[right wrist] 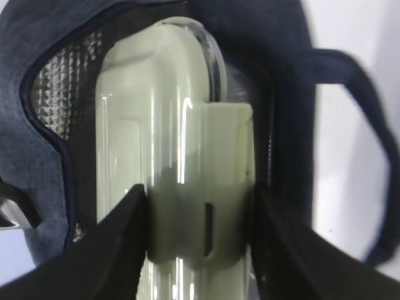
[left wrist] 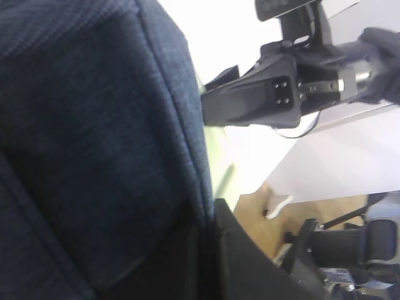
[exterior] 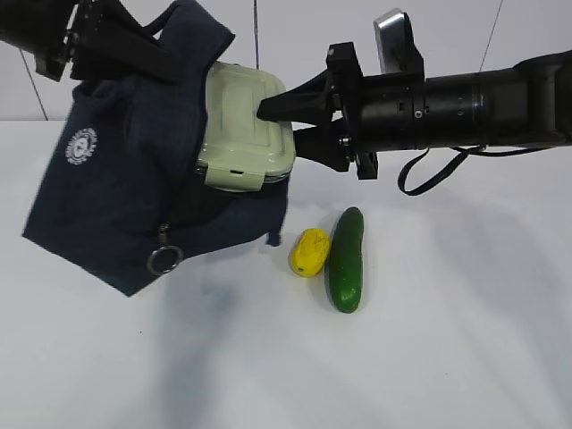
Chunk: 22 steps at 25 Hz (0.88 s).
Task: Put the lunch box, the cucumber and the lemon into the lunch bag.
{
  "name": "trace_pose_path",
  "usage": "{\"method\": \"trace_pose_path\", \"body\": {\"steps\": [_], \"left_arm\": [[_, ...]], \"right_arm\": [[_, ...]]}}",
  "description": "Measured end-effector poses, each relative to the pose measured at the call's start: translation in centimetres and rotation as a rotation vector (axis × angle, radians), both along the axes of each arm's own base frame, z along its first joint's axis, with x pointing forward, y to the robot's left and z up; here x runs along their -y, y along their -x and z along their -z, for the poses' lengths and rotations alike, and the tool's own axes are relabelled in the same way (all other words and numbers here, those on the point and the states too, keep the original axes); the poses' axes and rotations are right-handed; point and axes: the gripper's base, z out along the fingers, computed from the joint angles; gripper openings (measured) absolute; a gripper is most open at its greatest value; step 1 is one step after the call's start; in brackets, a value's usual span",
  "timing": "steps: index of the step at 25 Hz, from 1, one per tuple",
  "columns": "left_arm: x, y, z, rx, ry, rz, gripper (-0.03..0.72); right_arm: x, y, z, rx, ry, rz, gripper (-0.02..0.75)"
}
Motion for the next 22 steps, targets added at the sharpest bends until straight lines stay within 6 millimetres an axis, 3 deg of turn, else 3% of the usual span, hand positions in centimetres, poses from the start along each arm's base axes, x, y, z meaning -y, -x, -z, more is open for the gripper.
{"method": "trace_pose_path", "body": {"steps": [4, 11, 16, 22], "left_arm": [[0.6, -0.6, 0.4, -0.013, 0.084, 0.024, -0.008], [1.2, -1.8, 1.8, -0.066, 0.159, 0.021, -0.008], [1.4, -2.6, 2.8, -0.091, 0.178, 0.013, -0.008], [1.5, -3.0, 4.1, -0.115, 0.148, 0.02, -0.008]], "right_arm": [[-1.0, 0.1, -0.4, 0.024, 0.001, -0.018, 0.379], [-1.2, -0.5, -0.4, 0.077, 0.07, 0.024, 0.379], [-1.8, -0.9, 0.7, 0.064, 0.096, 0.044, 0.379], [-4.6, -1.6, 3.1, 0.034, 0.105, -0.01, 0.379]]}}
